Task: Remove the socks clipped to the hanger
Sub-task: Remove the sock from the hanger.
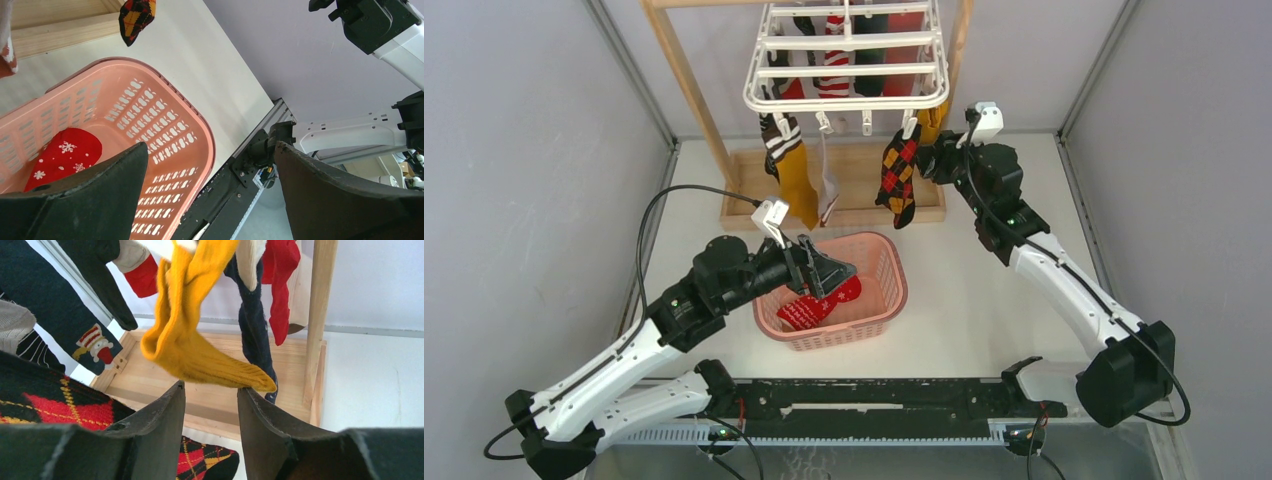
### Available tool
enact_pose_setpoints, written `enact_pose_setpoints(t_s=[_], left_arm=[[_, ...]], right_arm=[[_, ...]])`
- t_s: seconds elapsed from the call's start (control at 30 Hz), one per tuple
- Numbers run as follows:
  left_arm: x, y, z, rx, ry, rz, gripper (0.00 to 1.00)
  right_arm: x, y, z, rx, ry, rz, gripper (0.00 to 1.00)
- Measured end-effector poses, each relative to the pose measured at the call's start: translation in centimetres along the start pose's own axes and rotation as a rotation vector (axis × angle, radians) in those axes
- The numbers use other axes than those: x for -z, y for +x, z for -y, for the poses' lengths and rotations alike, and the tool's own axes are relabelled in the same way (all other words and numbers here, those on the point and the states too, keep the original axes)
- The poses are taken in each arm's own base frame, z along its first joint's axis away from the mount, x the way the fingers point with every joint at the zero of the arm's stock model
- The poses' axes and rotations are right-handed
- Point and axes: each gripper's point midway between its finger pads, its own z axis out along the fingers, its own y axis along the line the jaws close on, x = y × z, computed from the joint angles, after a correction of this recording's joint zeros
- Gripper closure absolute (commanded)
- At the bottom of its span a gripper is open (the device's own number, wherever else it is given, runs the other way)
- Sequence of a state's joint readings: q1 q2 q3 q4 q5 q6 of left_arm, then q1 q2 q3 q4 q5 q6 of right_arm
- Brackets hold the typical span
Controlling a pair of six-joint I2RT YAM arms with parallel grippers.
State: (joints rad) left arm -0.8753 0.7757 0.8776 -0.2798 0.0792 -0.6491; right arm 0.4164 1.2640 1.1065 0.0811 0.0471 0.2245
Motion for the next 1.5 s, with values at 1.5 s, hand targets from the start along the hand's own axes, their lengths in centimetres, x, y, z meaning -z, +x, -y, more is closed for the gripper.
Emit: enact_pose_setpoints(t_s=[1.5], left_arm=[[0.8, -0.3, 0.2, -0.007, 0.008, 0.014, 0.00]], right_arm=[[0.9, -3.5, -1.6, 0.043, -0.013, 0.130, 0.42]])
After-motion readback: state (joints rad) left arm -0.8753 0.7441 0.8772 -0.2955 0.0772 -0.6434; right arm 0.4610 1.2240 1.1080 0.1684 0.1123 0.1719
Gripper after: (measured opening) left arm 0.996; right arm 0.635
